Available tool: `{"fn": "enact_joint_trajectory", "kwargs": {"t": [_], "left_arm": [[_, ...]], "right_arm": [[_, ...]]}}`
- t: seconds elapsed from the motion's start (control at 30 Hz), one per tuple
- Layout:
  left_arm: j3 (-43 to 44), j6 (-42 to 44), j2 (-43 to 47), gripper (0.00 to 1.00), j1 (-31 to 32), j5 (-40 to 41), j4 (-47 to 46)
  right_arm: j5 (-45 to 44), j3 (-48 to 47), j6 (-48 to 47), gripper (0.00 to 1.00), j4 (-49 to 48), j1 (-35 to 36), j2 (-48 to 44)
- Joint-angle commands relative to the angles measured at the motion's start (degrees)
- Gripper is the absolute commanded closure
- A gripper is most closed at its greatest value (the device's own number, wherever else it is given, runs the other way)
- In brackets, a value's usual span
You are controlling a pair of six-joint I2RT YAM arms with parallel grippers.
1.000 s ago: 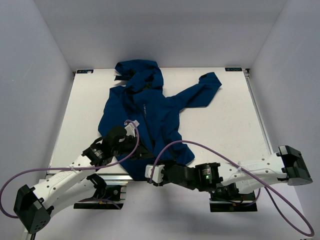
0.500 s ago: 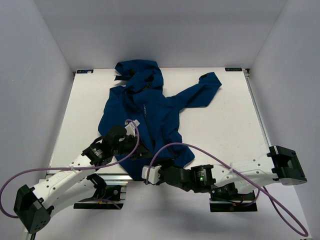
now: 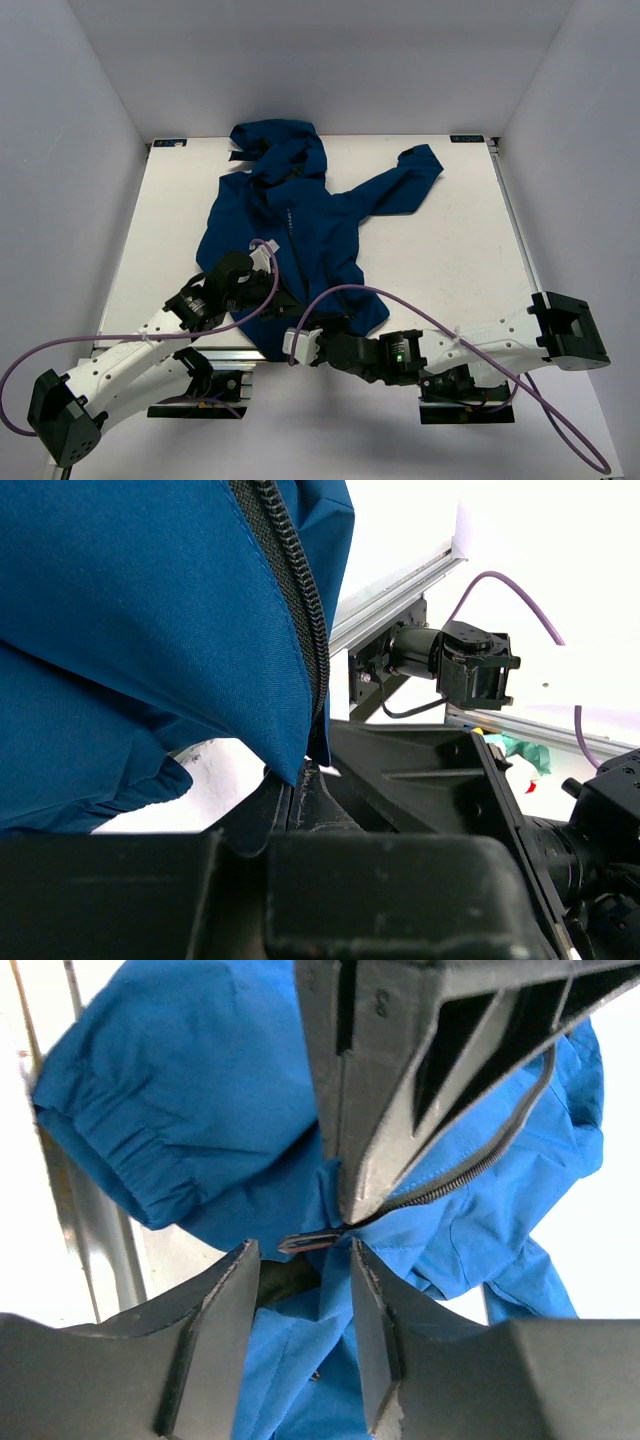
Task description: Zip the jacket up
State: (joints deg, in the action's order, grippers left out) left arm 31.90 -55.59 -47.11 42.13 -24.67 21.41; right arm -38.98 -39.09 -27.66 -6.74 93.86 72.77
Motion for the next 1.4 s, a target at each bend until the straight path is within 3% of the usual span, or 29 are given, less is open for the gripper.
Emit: {"fn": "enact_joint_trajectory", "kwargs": {"t": [0.0,0.2,0.63,0.73,0.97,1.37], "left_arm": [[2.1,-0.3,0.4,1.00,0.3,-2.5,-0.9],[1.5,-0.3,0.4,1.00,0.2,-2.7,-1.1],[0.2,-0.3,0.7,1.00,0.3,-2.4,-0.7],[0.0,-0.4,0.7,1.00,0.3,-2.6,-0.9],[0.7,-0.6,1.2,1.00,0.3,-2.5,-1.0],[0.4,-0.9,1.6,1.00,0.3,-2.8,-1.2]], "right_arm": [[-3.6,0.5,-0.8,0.55,-3.9,-0.7,0.7],[-2.5,0.4,-0.6,0.73,-3.7,-1.0,-0.2],[-2.2,-0.1,2.9,0.89,-1.9,-1.1,-3.4],[-1.4,-0.1,3.7,0.85,-1.3,-1.2,-4.2],[8.4,-1.5,4.8,0.60,3.1,-1.1,-2.7],[2.5,-0.9,5.9,0.52,-2.1,-1.1,-1.1]]}}
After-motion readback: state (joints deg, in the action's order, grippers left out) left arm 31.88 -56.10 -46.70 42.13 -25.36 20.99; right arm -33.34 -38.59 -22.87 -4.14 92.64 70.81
